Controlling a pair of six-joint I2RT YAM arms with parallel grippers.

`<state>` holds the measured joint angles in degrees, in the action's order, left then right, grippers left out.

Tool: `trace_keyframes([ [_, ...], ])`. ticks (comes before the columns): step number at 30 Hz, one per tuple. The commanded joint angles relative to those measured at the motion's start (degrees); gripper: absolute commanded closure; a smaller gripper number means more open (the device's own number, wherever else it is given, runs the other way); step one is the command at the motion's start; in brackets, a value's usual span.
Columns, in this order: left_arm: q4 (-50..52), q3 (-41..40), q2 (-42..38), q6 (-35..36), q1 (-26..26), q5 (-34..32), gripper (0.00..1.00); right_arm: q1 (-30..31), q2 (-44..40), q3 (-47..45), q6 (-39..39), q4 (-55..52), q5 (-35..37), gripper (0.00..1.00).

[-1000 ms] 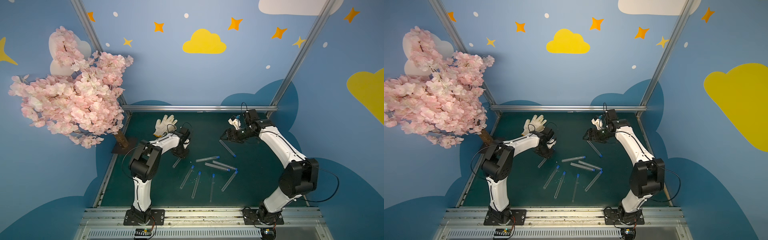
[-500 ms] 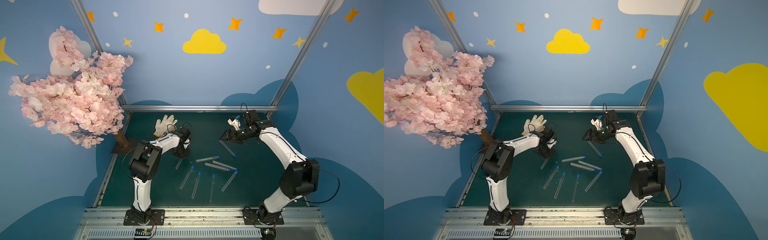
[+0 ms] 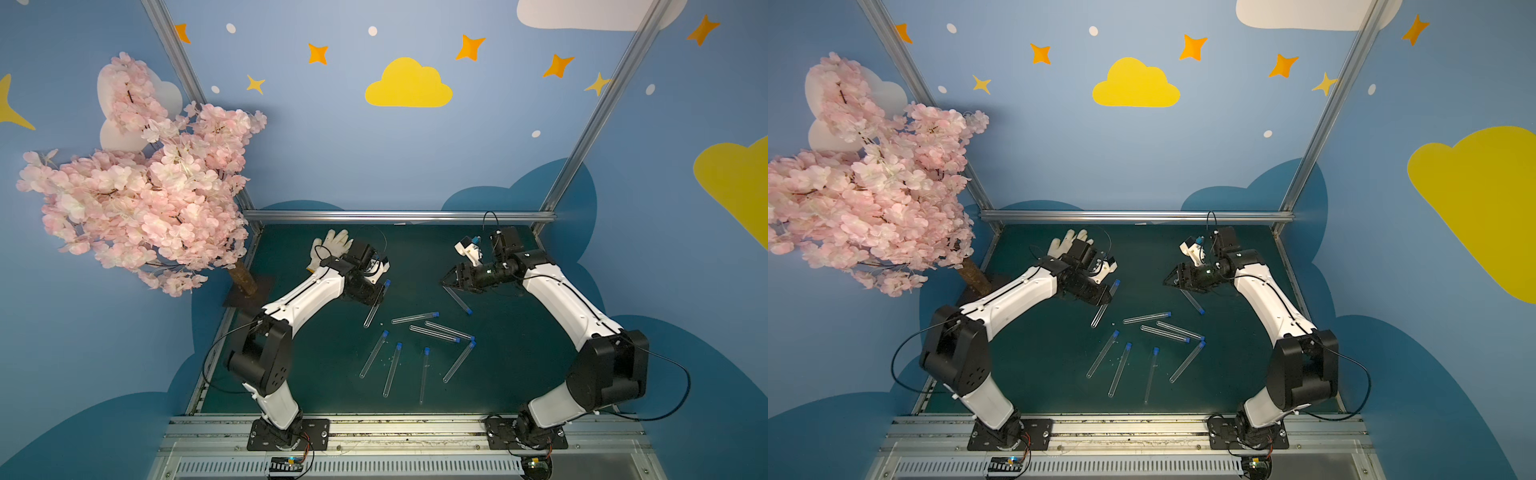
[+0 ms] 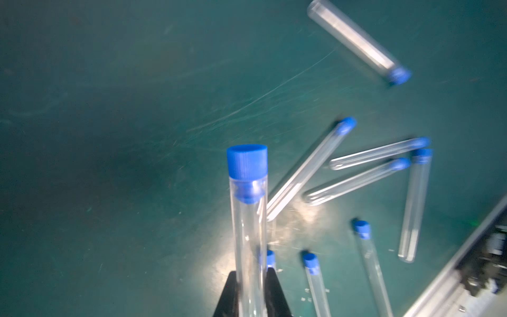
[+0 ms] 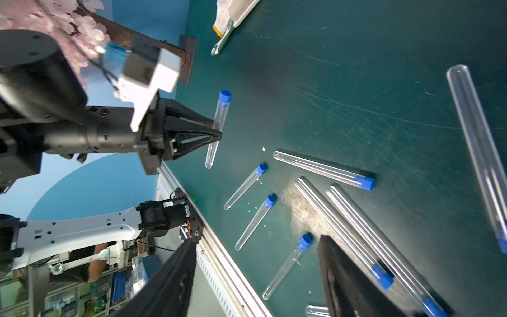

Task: Remove stoppers from test tubes
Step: Pick up the test tube at the center of the board, then open the stopper on the test tube.

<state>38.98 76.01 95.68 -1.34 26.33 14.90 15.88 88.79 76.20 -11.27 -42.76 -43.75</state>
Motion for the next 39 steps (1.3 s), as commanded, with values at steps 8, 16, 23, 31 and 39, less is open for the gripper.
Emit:
trace_keyframes([
  [8, -5.65, -7.09, -9.01, -3.0, 1.23, 15.35, 0.96, 5.47, 0.72, -0.2, -2.25, 11.29, -8.8, 0.45],
  [16, -6.72, -8.55, -11.46, -3.92, 2.58, 17.36, 0.96, 8.96, 4.86, 2.28, -3.71, 14.21, -10.2, 0.56],
  [23, -6.97, -9.27, -12.9, -4.54, 2.91, 17.1, 0.97, 10.78, 6.2, 2.38, -5.28, 17.19, -11.73, 0.59],
  [31, -6.86, -9.57, -13.58, -4.49, 3.42, 17.01, 0.97, 12.04, 6.64, 1.83, -7.42, 20.22, -12.81, 0.63],
  [39, -6.85, -9.57, -14.06, -4.48, 3.64, 16.66, 0.97, 12.9, 8.03, 2.74, -8.14, 20.83, -13.25, 0.63],
])
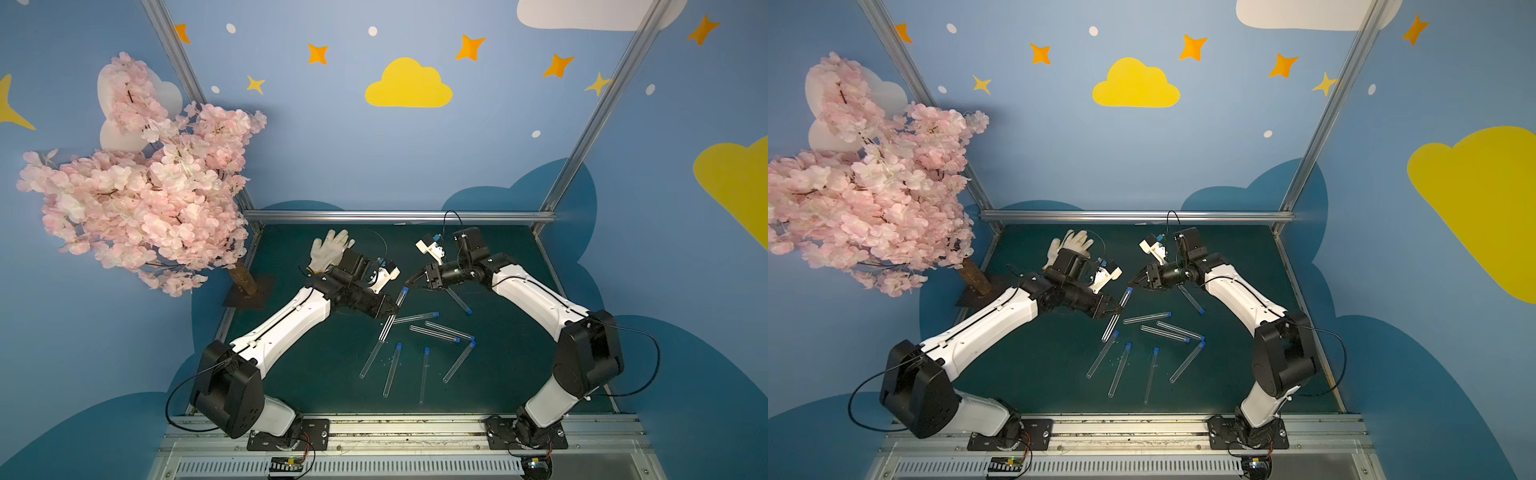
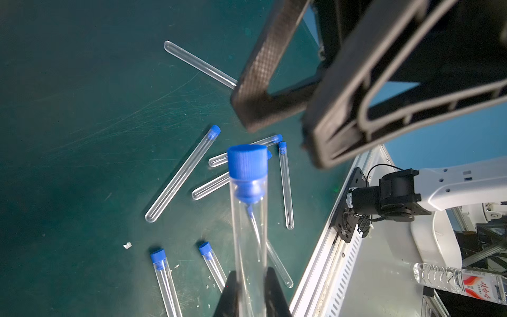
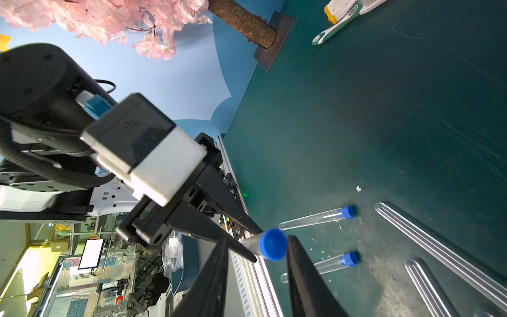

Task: Remove stoppers from test tubes
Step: Open the stopper on the test tube.

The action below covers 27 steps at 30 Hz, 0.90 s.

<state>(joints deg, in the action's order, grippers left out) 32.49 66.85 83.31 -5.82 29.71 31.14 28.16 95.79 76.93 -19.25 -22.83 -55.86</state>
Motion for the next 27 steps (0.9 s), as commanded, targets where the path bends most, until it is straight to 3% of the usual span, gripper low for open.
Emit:
trace_keyframes([
  [1, -0.41, -0.49, -1.83, -0.03, 0.26, 0.33, 0.97, 0.75, 1.07, 2.0, -0.11, 0.73, -1.1, 0.63],
  [15, -0.72, -0.58, -2.14, 0.05, 0.34, -0.27, 0.97, 1.49, 1.52, 1.79, -0.75, 1.33, -1.8, 0.71],
  [27, -0.84, -0.4, -2.16, 0.29, 0.34, -0.99, 0.97, 1.65, 1.16, 1.03, -1.15, 1.92, -2.62, 0.72],
])
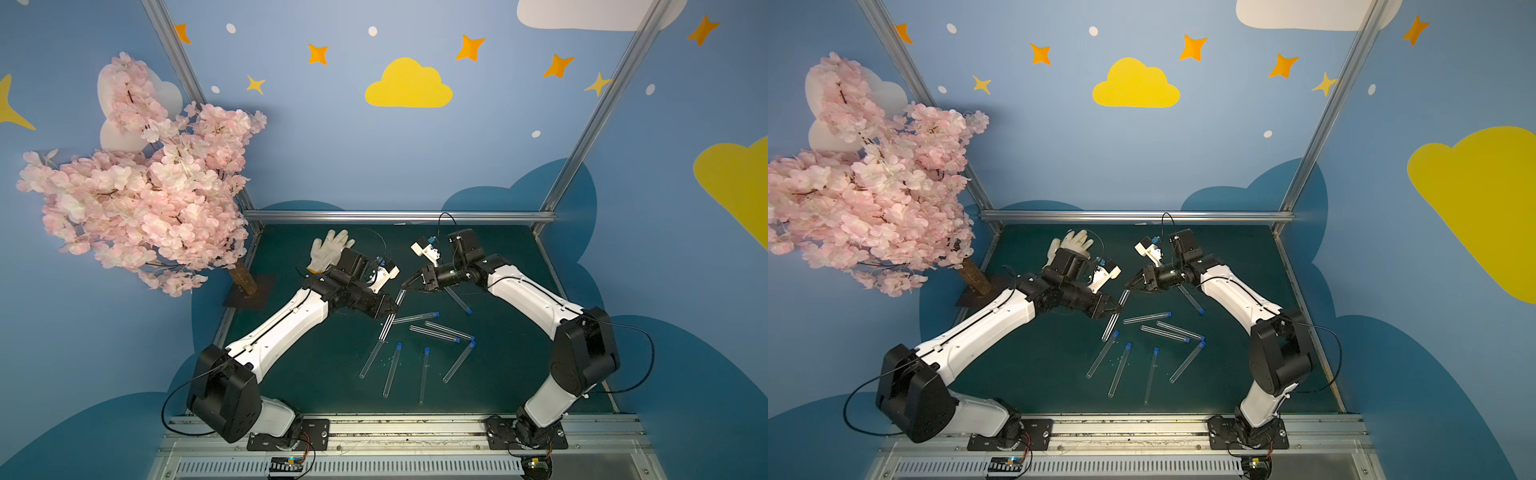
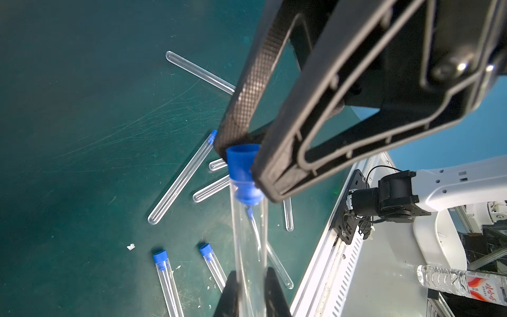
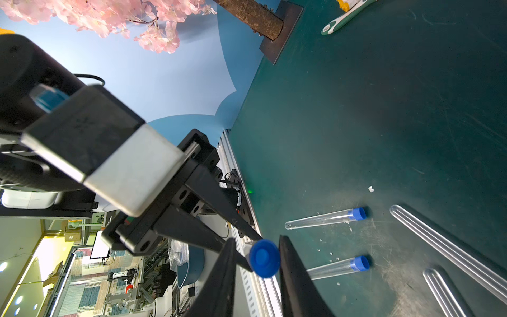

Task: Remove stoppers from test tubes
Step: Open the stopper on the test tube.

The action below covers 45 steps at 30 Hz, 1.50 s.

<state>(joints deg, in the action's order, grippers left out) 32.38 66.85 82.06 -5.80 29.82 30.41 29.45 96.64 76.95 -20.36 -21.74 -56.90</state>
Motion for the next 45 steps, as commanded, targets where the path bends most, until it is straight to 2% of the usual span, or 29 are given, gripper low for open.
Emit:
trace_keyframes([
  [1, -0.7, -0.39, -0.87, 0.35, 0.19, -0.27, 0.97, 0.39, 0.39, 1.01, 0.05, 0.86, -1.49, 0.73],
  [13, -0.41, -0.44, -0.99, 0.62, 0.23, -0.55, 0.97, 0.34, 1.45, 2.06, 0.48, -0.65, -0.93, 0.79],
  [26, -0.3, -0.4, -0.62, 1.12, 0.23, -0.9, 0.97, 0.26, 1.62, 2.51, 0.46, -0.6, -1.02, 1.0],
  [37, 1.08, -1.75, -0.24, 3.18, 0.15, -2.81, 0.97, -0.62, 0.75, 3.78, -4.63, 3.77, -2.6, 1.0],
  [45, 1.38, -2.76, 0.12, 3.86, 0.02, -3.6, 0.97, -1.17, 0.33, 5.1, -1.86, -0.8, 0.39, 1.0],
])
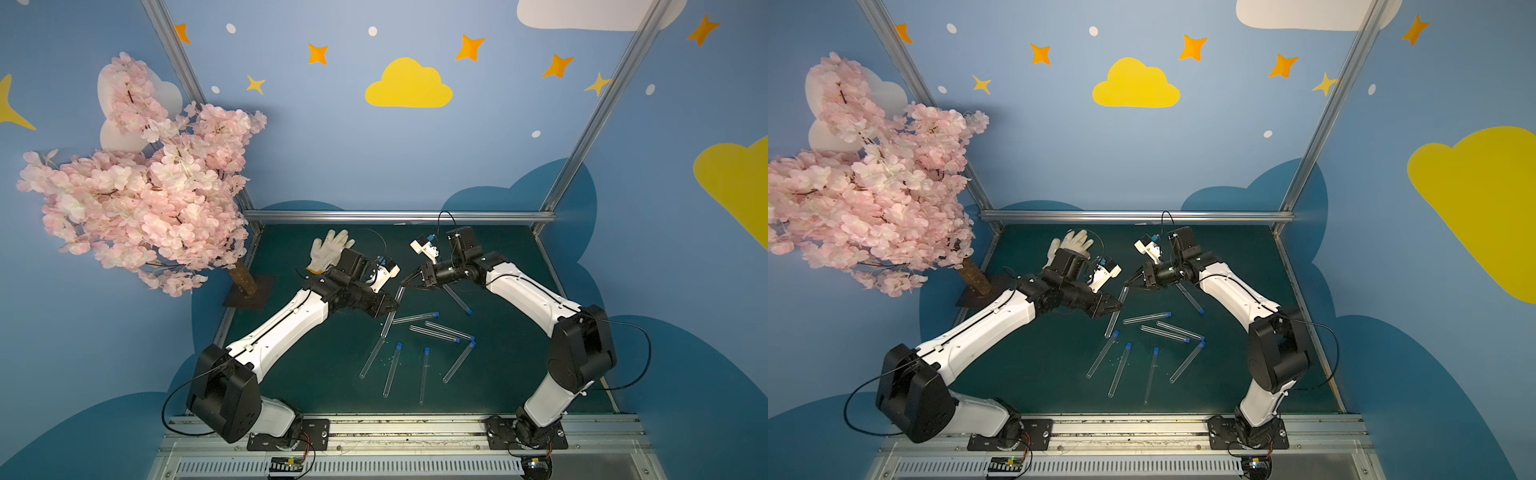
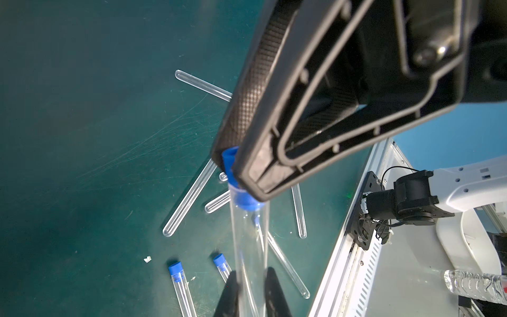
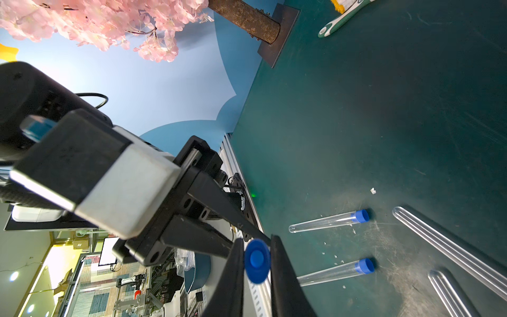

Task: Remove stoppers from test tubes
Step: Open the stopper on the test tube, then place the test tube at the center of the board.

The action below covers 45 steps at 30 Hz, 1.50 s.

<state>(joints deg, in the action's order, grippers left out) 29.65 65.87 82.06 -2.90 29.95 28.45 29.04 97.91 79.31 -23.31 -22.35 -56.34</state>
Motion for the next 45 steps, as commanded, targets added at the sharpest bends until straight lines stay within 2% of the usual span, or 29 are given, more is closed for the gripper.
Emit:
trace_keyframes([
  [1, 4.32, -1.82, 0.12, 1.04, -0.16, -1.8, 0.97, -0.87, -0.96, 2.78, 1.65, -1.04, 0.52, 1.0],
  [8, 5.12, -2.35, 0.01, 1.78, -0.72, -2.17, 0.97, -1.56, -0.88, 4.72, 6.38, -8.73, 5.53, 1.0],
  [22, 5.51, -2.98, -0.37, 1.31, -1.73, -3.15, 0.97, -3.31, -1.49, 4.66, 7.31, -11.39, 9.24, 1.0],
  [28, 6.75, -2.32, 1.78, -1.92, -4.2, -12.26, 0.97, -6.06, -2.96, 4.27, 11.19, -17.48, 12.53, 1.0],
  [37, 14.28, 7.77, 17.6, -5.91, -7.82, -27.78, 0.93, -7.24, -2.11, 5.86, 14.46, -24.27, 17.97, 1.0],
  [45, 16.94, 14.61, 29.23, -11.79, -9.03, -33.43, 0.91, -7.79, -2.03, 6.52, 14.72, -25.2, 19.3, 1.0],
])
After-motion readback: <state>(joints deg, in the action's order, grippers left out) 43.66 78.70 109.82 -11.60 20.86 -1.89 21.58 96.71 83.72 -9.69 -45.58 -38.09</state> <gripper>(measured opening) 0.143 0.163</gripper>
